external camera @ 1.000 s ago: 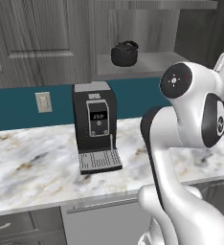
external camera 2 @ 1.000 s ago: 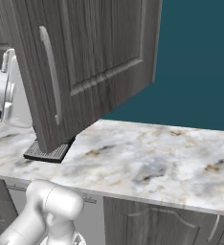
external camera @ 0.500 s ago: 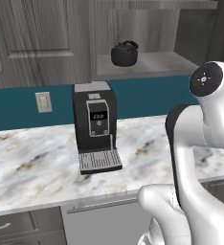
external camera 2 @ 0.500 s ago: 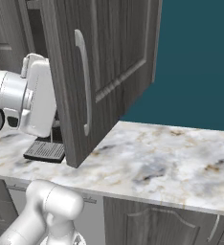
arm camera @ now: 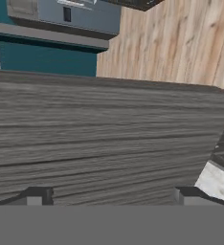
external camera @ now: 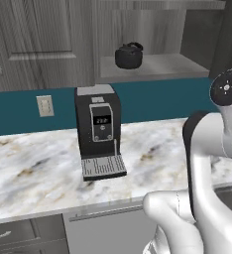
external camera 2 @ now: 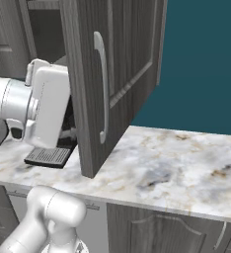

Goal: Open the cabinet, pick the kettle from the cabinet, and place it in the sink.

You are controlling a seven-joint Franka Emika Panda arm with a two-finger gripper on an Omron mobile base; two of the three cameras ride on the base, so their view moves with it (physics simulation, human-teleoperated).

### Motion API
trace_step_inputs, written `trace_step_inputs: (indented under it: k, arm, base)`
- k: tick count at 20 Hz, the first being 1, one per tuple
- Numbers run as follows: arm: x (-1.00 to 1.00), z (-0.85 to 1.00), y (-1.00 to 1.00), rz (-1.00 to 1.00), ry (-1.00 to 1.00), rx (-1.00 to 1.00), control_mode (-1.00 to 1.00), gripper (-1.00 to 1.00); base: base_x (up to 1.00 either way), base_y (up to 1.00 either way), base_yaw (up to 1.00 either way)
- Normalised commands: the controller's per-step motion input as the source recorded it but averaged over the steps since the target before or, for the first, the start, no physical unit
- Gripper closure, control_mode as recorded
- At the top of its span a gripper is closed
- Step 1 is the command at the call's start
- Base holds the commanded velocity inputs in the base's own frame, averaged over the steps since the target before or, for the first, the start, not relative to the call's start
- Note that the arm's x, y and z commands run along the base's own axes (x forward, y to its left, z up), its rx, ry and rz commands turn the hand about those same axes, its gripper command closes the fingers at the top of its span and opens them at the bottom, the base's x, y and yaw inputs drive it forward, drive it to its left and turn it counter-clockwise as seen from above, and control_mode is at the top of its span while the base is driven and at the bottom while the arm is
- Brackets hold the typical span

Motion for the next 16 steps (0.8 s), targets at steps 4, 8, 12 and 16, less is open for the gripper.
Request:
trace_step_inputs:
  k: [4, 8, 12, 16]
  arm:
    - [-0.14, 0.0, 0.44, 0.08, 0.01, -0.1, -1.0, -1.0]
    - [-0.05, -0.05, 0.64, 0.1, 0.0, -0.14, -1.0, -1.0]
    - [-0.01, 0.0, 0.63, 0.23, 0.1, -0.14, -1.0, -1.0]
    - [-0.08, 0.13, 0.49, 0.4, 0.22, -0.16, -1.0, -1.0]
  base:
    - [0.0, 0.0, 0.0]
    - [0.0, 0.0, 0.0]
    - [0.0, 0.0, 0.0]
    - [0.0, 0.0, 0.0]
